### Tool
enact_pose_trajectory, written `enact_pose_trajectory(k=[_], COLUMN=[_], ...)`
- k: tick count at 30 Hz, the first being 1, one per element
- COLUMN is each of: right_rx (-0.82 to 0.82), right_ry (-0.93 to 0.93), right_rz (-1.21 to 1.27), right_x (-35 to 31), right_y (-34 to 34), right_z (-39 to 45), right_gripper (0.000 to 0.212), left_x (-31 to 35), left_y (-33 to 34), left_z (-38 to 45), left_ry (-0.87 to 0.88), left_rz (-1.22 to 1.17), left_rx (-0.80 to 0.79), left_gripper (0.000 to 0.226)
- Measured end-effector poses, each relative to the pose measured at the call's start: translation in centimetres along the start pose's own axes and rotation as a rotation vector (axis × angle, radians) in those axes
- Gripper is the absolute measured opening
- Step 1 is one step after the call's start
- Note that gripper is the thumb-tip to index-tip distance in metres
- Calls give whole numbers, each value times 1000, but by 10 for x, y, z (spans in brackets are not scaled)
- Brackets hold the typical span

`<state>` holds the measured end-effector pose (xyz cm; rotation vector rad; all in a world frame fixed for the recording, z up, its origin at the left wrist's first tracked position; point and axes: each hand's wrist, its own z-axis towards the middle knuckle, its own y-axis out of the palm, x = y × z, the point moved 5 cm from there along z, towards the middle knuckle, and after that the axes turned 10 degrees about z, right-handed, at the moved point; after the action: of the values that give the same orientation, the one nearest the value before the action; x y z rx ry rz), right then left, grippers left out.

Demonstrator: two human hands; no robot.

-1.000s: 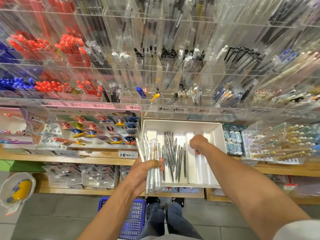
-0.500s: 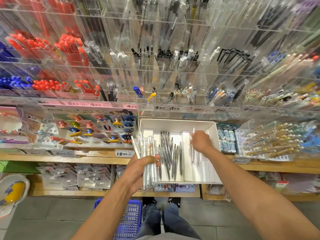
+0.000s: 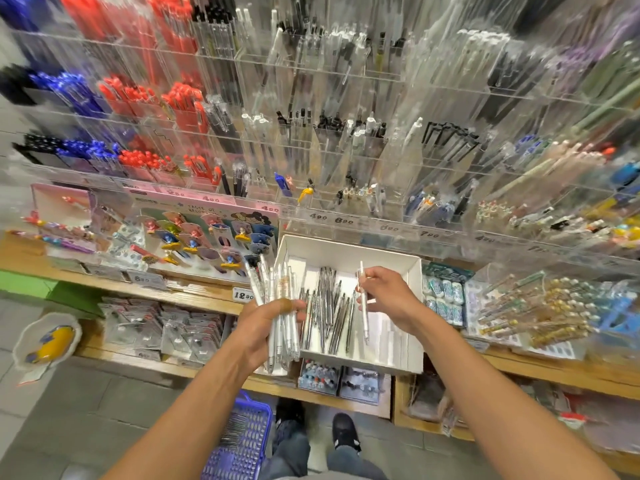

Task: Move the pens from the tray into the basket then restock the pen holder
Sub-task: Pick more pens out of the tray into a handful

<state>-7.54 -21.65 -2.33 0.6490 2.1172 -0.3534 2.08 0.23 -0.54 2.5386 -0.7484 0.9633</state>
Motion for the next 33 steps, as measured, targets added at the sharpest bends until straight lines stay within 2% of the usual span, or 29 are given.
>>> enact_pose_trajectory(k=[5, 9, 16, 19, 23, 25, 28, 30, 33], right_rx=[-140, -290, -517, -625, -780, -830, -904, -944, -1003], right_ry=[-87, -117, -114, -96, -50, -30, 15, 52, 124], right_rz=[-90, -172, -359, -408, -492, -525, -549, -574, -621], right_x=[-17, -22, -9, 4, 37, 59, 105, 138, 194], right_y=[20, 51, 130, 172, 237, 268, 316, 345, 387], right_z=[-19, -37, -68, -82, -102, -112, -133, -148, -165], right_gripper=[16, 17, 19, 18, 21, 22, 11, 19, 16], left_x=[-28, -60, -130, -159, -201, -225, -269, -300, -356], left_y=[-4, -11, -58, -81, -113, -127, -149, -163, -188], left_z=[-32, -60, -107, -129, -164, -180, -203, -213, -227], left_ry=[38, 41, 59, 65, 79, 81, 64, 50, -5], left_rz=[-90, -261, -503, -588, -704, -775, -865, -921, -993], left_rx=[112, 180, 384, 467, 565, 620, 691, 709, 776], left_gripper=[63, 62, 55, 44, 29, 31, 41, 36, 34])
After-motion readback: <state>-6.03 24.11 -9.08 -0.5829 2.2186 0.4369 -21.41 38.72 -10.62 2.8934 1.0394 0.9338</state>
